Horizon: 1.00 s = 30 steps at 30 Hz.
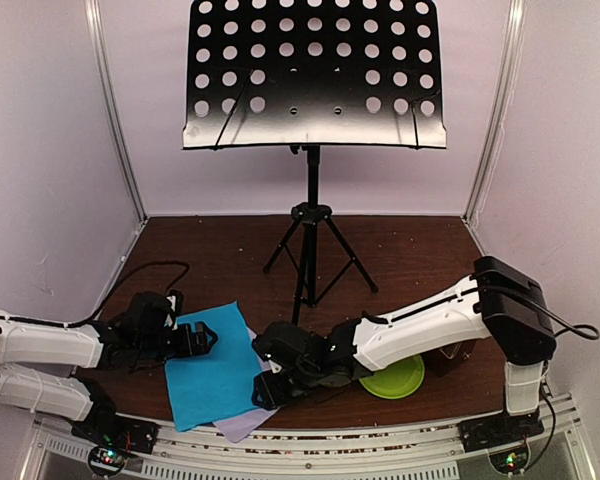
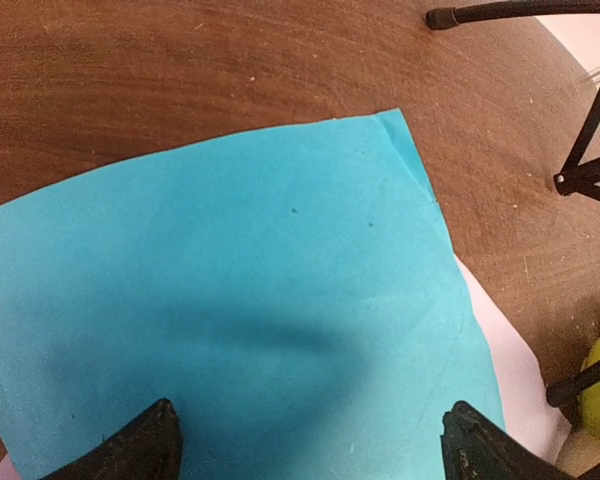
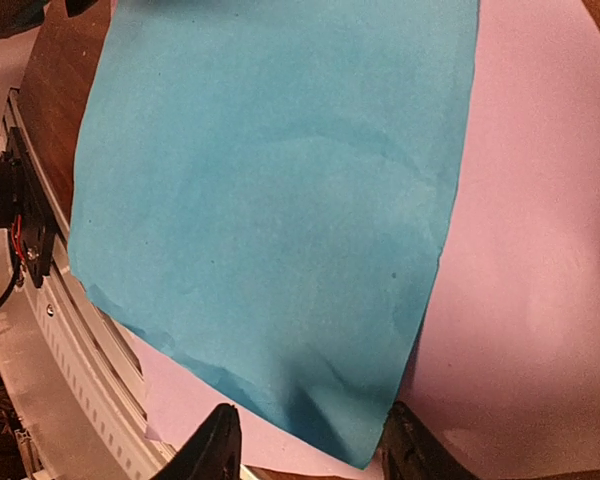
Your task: Set up the instrument practice props
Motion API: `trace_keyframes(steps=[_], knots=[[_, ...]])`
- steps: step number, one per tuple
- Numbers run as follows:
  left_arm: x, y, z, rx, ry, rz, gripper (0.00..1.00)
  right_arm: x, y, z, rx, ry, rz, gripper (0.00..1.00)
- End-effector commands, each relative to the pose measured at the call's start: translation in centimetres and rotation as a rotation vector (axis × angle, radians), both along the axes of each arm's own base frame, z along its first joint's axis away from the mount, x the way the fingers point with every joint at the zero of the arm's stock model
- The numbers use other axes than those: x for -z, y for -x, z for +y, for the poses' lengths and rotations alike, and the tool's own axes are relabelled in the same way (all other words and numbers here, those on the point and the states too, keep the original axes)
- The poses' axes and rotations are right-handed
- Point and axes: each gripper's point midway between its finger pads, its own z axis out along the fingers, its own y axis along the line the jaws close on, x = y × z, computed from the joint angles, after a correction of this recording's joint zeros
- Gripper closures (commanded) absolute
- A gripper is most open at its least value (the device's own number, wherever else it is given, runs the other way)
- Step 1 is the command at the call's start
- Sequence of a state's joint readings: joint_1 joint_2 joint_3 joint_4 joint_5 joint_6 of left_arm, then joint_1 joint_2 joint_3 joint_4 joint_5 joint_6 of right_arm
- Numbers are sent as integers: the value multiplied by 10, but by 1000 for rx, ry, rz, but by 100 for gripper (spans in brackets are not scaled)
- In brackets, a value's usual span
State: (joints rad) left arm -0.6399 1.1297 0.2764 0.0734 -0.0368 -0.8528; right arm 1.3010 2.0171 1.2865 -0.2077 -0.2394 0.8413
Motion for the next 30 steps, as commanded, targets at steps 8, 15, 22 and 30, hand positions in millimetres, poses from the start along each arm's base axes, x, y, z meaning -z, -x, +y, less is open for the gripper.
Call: trace_keyframes(steps=[8,15,22,30], knots=[[35,26,9,8,-24,137,7,-11,-6,31,50,-156,93,51],[38,25,7,10,-15,144,7,-19,-18,37,145,-248,152,38],[41,26,4,16,-7,151,7,-20,-29,42,211,-288,143,34],[42,27,5,16,-5,150,7,-34,-36,47,221,-315,119,60]])
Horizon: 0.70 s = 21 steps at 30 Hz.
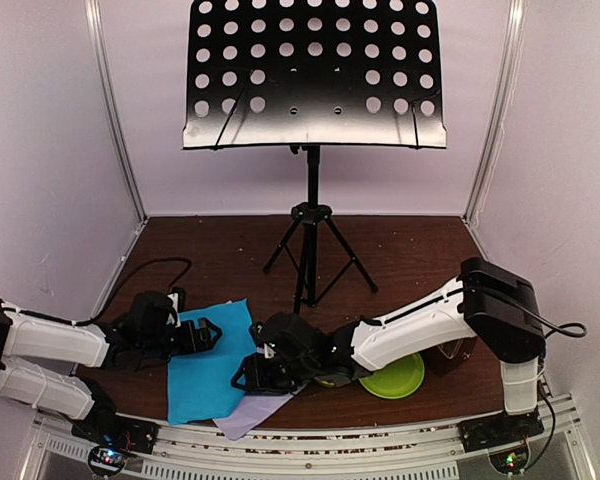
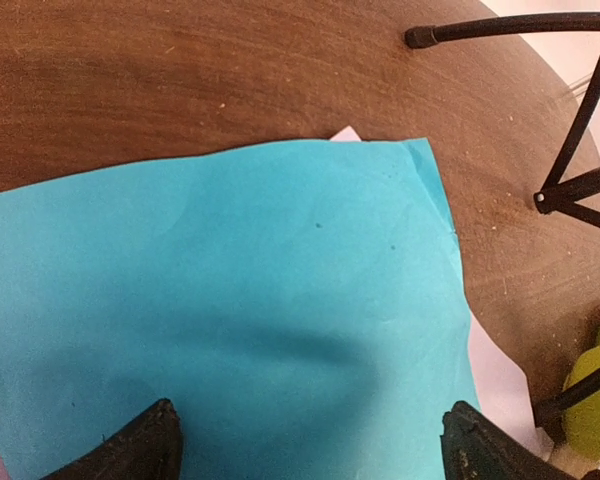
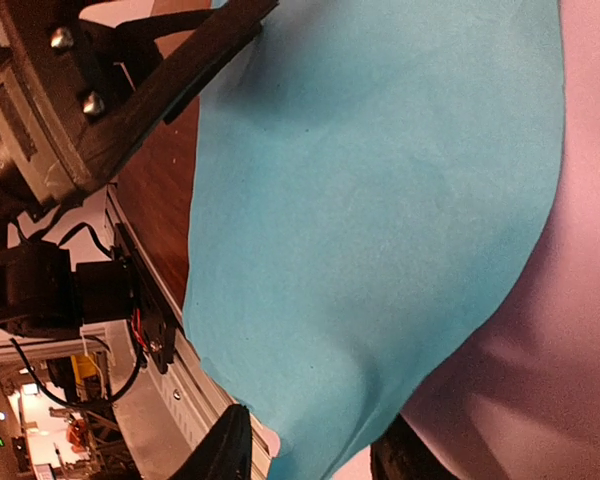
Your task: Set up the instrument practice props
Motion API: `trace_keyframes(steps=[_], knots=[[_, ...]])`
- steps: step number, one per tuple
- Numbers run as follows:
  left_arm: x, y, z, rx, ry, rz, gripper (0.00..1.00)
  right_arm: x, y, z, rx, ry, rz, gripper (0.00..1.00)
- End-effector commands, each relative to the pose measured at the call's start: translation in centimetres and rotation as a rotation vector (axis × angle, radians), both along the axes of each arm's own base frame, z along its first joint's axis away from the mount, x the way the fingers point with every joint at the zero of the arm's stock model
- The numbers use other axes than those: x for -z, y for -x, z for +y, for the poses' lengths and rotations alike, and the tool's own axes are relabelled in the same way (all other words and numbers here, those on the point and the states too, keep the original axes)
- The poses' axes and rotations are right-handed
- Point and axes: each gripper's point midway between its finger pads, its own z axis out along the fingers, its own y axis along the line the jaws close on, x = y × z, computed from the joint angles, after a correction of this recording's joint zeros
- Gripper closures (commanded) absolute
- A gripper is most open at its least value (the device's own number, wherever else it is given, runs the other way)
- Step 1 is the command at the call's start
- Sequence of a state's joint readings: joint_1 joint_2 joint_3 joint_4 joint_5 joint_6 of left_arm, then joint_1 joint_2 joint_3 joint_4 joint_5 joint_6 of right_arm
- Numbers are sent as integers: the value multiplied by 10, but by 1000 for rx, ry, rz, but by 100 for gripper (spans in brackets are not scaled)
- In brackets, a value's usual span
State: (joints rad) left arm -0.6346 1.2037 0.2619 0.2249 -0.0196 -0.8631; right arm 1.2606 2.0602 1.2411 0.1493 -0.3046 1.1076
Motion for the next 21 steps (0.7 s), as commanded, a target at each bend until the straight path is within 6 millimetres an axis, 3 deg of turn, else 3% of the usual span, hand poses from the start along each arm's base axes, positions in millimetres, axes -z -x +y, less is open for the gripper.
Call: trace_keyframes(steps=[1,8,11,16,21], knots=[[42,37,15,20,-57,183,7,-13,-15,4,49,-17,-36,64],[16,26,13,45,-71,94,5,-21,-23,-13,96,7,-45,100],[-7,25,13,82,-86,27,3,-44,-24,-13,109,-76,-44,100],[-84,21,19,96,-58,-184,2,-83,-26,-18,94,-149,-108,100],[-145,39,18,197,-15,-357,2,-120,-31,-28,115,-244,-137,100]])
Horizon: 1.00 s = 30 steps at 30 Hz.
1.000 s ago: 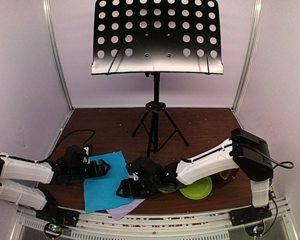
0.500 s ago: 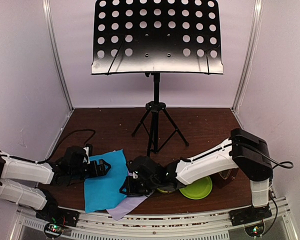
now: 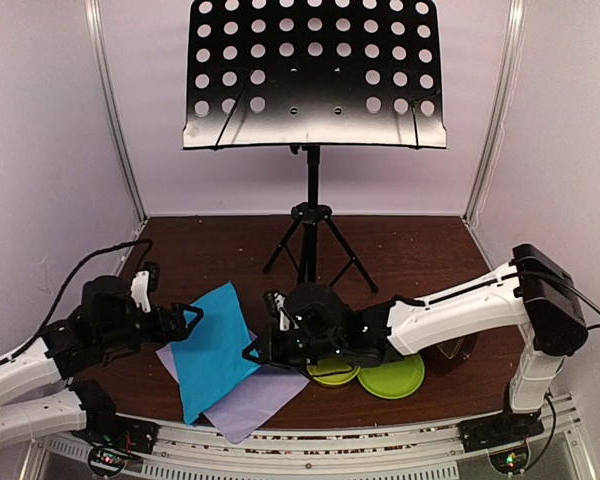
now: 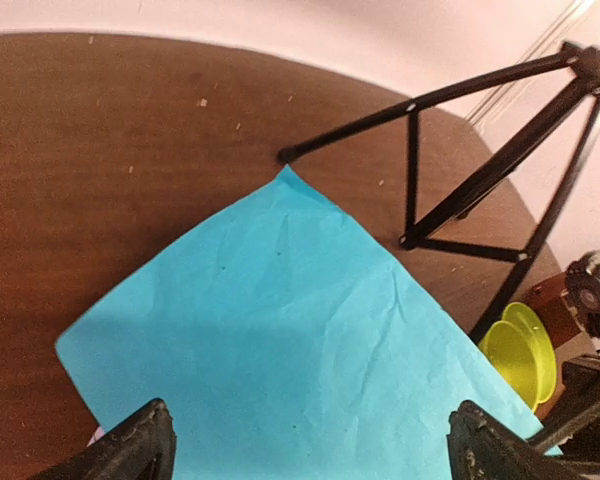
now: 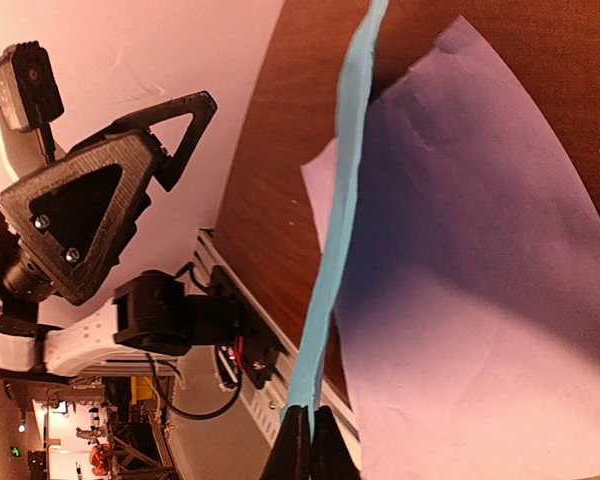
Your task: Set up the instrument practice props
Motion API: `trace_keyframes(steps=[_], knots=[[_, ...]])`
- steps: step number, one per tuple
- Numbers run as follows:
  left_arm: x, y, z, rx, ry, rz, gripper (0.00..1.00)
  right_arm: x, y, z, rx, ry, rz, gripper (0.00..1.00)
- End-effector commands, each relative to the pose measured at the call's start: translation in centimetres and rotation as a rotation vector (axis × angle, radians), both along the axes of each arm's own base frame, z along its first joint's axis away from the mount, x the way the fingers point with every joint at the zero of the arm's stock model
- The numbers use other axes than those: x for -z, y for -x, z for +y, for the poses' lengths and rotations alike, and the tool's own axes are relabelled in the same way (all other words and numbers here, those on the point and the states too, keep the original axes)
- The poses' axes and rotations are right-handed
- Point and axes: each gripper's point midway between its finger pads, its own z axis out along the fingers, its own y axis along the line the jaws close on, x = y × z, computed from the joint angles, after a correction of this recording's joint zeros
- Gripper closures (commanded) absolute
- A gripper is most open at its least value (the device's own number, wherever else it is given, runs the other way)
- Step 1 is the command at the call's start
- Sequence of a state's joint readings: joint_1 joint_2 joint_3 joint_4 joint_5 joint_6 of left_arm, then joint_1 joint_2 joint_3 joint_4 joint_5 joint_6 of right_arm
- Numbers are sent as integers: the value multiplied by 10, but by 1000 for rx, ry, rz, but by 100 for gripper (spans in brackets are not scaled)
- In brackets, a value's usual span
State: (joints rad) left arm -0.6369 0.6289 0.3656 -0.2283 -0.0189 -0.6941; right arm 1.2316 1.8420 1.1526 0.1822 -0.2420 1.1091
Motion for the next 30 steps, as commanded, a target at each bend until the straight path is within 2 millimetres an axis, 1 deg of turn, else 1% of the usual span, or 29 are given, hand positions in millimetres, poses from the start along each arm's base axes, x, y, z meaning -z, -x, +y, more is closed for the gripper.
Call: trace_keyframes(steps=[1,4,8,10,12,13,16,18,20,24,26,30], knots=[[-41,21,1,107,-31,-117,2,-44,-13,-10,41,-118,-56,100],[-63,33,-9,178,33,-178,2,-67,-18,-17,58,-174,-73,100],[-85,51,-19,272,20,-242,2,-87,-27,-28,92,-207,-92,100],[-91,59,-27,316,-32,-268,2,-96,-33,-34,118,-229,-88,100],[-92,70,-37,378,-144,-286,2,-102,-37,-38,134,-246,-77,100],[-98,73,-41,401,-204,-302,2,-104,-40,-39,140,-249,-72,100],[-85,89,-62,540,-416,-290,3,-104,-44,-42,148,-235,-62,100],[-79,99,-76,626,-495,-290,5,-103,-47,-44,153,-223,-63,100],[-73,104,-86,681,-539,-288,8,-102,-48,-46,156,-215,-61,100],[-66,100,-96,703,-630,-305,17,-104,-44,-46,152,-242,-29,100],[-65,100,-102,725,-661,-312,20,-105,-42,-46,150,-263,-8,100],[-57,108,-116,799,-686,-306,27,-110,-40,-49,151,-283,0,100]])
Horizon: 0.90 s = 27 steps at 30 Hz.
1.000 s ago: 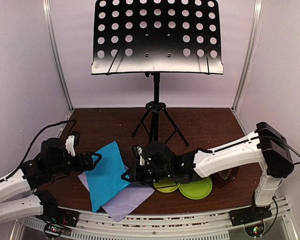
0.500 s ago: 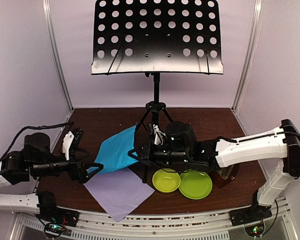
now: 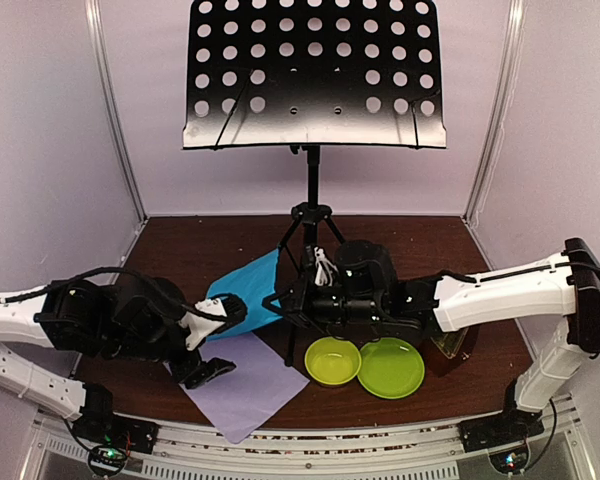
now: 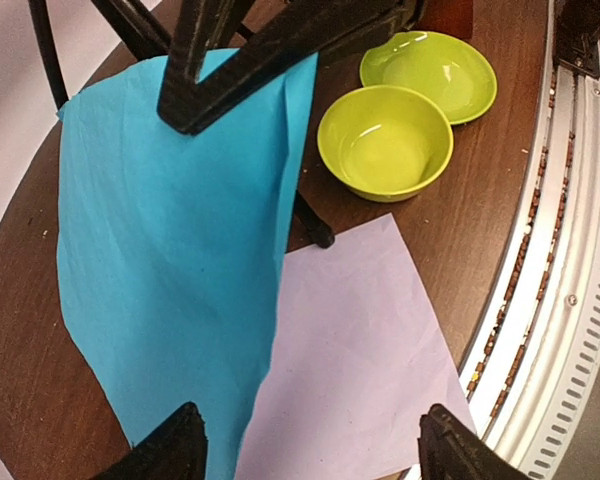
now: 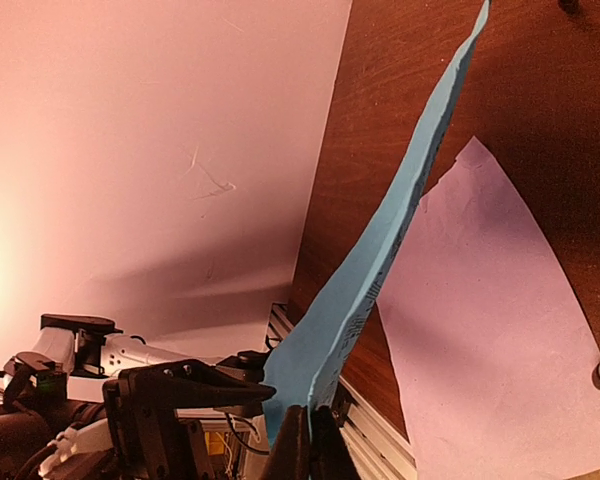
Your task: Set up the instrument practice props
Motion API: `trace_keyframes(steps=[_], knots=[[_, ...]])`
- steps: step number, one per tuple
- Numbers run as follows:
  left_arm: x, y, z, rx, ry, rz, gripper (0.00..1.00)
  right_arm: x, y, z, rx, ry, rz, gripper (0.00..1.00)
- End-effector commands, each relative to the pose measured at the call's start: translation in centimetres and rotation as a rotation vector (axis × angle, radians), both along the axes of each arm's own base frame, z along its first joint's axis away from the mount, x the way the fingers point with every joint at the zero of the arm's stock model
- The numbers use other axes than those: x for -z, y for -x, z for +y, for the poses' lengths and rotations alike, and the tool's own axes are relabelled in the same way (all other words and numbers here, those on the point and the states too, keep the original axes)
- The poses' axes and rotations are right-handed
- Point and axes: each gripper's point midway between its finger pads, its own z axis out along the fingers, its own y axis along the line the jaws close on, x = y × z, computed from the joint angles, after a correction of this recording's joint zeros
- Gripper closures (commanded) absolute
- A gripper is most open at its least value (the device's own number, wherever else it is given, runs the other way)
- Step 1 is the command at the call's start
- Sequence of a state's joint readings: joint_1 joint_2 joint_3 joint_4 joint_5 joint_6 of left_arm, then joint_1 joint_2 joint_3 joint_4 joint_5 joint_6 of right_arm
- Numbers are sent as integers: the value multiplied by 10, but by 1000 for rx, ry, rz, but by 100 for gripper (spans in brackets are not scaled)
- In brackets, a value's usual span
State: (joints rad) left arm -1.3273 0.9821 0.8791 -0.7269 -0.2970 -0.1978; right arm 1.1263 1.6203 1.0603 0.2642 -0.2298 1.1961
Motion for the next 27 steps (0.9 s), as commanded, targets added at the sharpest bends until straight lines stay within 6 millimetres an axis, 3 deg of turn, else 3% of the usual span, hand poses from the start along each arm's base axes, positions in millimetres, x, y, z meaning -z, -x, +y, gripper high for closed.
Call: trace_keyframes(steps=[1,5,9,11,14,16,21,23,25,27], knots=[[-10,3,-15,71,-24,-51,29,-24,4,-6,-1,-72,1,100],[-10,-8,-15,31,-74,-106,51,-28,9,-4,-23,-80,9,100],[-25,-16,-11,-4,-56,-155,73,-28,18,-6,-53,-82,17,100],[-30,-14,-10,3,-45,-151,80,-28,22,-9,-63,-85,19,100],[-38,-8,-11,30,-15,-133,99,-29,26,-15,-72,-89,12,100],[-44,-5,-11,44,12,-124,100,-29,28,-18,-78,-89,8,98],[-65,21,-16,159,129,-47,100,-37,42,-25,-195,-58,-81,53],[-78,35,-16,221,190,-7,100,-48,47,-38,-217,-53,-175,25],[-89,49,-16,283,239,35,100,-58,47,-56,-201,-31,-306,12],[-99,60,-14,322,275,70,100,-68,48,-73,-188,1,-437,7]])
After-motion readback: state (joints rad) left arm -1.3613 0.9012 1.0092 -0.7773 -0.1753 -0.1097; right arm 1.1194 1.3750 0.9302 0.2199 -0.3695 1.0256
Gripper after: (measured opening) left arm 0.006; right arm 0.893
